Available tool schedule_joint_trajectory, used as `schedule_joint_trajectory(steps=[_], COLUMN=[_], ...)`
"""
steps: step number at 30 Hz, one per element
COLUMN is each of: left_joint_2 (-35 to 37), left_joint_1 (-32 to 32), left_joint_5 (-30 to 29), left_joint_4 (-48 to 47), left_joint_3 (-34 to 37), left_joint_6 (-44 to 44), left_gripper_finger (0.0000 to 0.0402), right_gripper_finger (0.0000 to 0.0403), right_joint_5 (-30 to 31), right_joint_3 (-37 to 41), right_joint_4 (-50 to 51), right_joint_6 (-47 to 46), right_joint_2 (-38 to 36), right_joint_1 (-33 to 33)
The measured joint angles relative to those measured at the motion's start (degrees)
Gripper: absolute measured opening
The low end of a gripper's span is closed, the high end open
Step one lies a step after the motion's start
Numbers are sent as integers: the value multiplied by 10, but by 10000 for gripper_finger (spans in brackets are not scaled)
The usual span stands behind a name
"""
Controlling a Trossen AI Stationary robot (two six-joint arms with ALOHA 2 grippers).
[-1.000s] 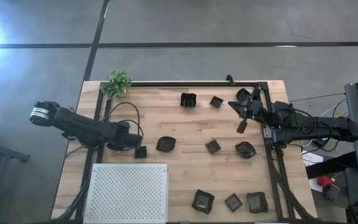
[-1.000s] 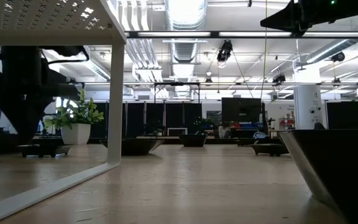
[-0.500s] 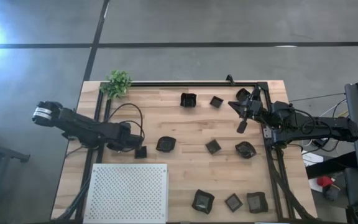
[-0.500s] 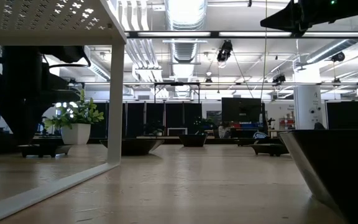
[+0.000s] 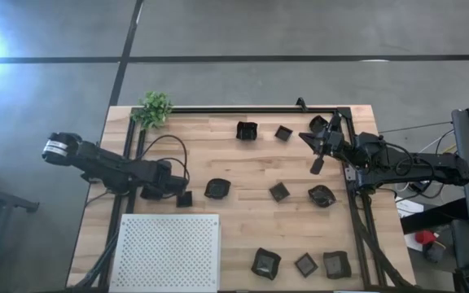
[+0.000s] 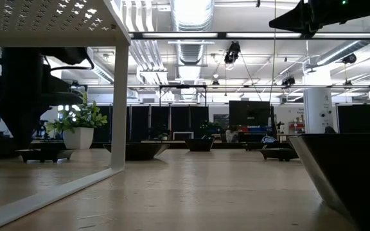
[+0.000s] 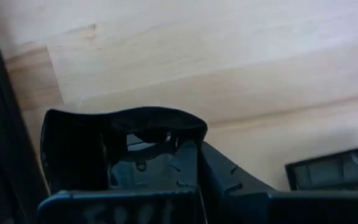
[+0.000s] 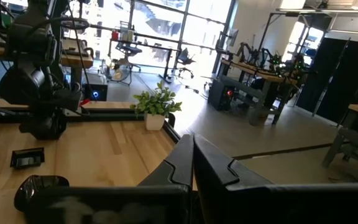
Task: Pick & Place Mini shaped plates
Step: Put the distorted square plate on the shelf
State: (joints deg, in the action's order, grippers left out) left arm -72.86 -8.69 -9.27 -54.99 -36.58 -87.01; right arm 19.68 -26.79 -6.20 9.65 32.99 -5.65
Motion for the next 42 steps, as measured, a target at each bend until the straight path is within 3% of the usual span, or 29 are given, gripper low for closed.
schedule_joint_trajectory(steps=[12,28,34,42], left_joint_2=[1,1,1,2], left_joint_1=[0,0,0,-6], left_joint_5=[8,-1,-26,-62], left_joint_4=[-31,-205,-270,-309], left_joint_3=[-58,-194,-265,-367], left_joint_6=[1,11,77,260], left_gripper_finger=[0,0,0,0], right_gripper_finger=[8,8,8,8], right_joint_5=[0,0,0,0], right_joint_3=[0,0,0,0], right_joint_4=[0,1,0,0], right_joint_6=[0,14,9,-33], right_joint_2=[0,-4,-2,-2], right_joint_1=[0,0,0,0])
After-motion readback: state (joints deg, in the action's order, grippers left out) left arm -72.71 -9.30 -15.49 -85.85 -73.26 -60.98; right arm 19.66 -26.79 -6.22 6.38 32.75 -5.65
